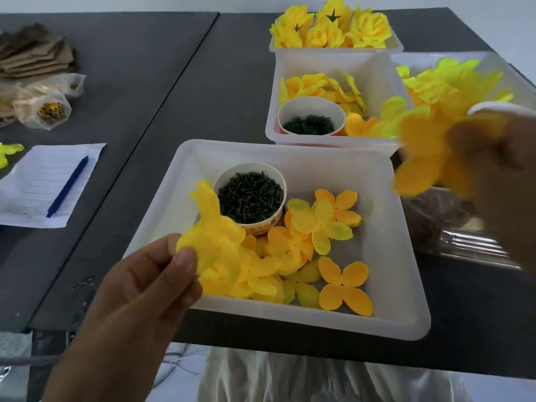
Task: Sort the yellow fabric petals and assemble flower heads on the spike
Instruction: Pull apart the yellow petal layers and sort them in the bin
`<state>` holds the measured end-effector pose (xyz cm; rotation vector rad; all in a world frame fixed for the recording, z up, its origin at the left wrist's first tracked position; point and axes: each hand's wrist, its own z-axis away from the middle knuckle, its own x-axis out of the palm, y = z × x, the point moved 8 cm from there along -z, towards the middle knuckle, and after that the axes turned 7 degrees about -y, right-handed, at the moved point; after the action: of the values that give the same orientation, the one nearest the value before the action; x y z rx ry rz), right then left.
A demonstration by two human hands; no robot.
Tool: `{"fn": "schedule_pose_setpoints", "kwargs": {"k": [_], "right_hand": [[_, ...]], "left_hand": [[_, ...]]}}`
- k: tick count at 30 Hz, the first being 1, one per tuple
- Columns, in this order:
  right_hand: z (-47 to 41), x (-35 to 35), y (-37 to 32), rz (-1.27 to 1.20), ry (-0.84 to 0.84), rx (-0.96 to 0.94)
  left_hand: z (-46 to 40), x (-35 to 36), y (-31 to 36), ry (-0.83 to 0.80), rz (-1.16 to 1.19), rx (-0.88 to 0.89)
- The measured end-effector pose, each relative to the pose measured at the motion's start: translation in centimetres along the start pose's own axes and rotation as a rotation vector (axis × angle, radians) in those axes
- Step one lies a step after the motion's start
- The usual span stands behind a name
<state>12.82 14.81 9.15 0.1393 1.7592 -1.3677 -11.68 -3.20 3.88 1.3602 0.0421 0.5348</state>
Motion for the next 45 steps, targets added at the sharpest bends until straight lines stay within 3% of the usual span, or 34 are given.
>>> {"fn": "schedule_pose_setpoints", "kwargs": {"k": [1,5,6,9,13,18,20,22,25,27,30,32,36,45], "right_hand": [[0.2,0.5,-0.8,0.032,0.081,-0.025],[-0.5,5.6,-1.4,0.389,-0.274,0.042],[-0.5,6.0,-1.4,0.439,-0.292,0.058],[0.3,5.2,-4.0,0.325,-0.088,-0.135],[2.0,6.6,-7.5,0.277,-0.049,-0.403],[2.9,5.8,-9.0,0.236,0.18,-0.501],[2.9,5.4,-8.6,0.199,0.211,-0.444],[2.6,5.7,-7.6,0.044,0.137,-0.287],[2.3,7.6,-5.4,-0.393,-0.118,-0.019],[2.5,9.0,-4.6,-0.533,-0.289,0.083],[3.0,10.3,-4.7,-0.603,-0.451,0.13],[3.1,10.2,-4.6,-0.596,-0.452,0.121],[3.0,9.2,-4.6,-0.474,-0.37,0.07],[3.4,9.2,-5.0,-0.493,-0.281,0.031]], "left_hand": [[-0.1,0.6,-0.1,-0.033,-0.003,-0.005],[-0.7,3.9,-0.2,-0.143,-0.042,-0.001],[-0.8,4.2,-0.3,-0.133,-0.025,-0.006],[-1.4,4.7,-0.8,-0.118,0.039,-0.036],[-1.6,6.3,-1.3,-0.163,0.153,-0.089],[-2.2,7.5,-1.7,-0.21,0.335,-0.128],[-2.2,7.0,-1.3,-0.154,0.373,-0.111],[-2.5,6.5,-0.7,-0.088,0.27,-0.054],[-2.4,5.1,0.2,0.073,-0.18,0.098],[-1.7,6.7,0.9,-0.028,-0.42,0.236],[-0.7,7.9,1.3,-0.061,-0.444,0.34],[-0.7,7.3,1.8,0.047,-0.491,0.393],[-0.9,7.3,1.6,0.102,-0.459,0.367],[-0.5,7.8,2.0,0.061,-0.448,0.372]]}}
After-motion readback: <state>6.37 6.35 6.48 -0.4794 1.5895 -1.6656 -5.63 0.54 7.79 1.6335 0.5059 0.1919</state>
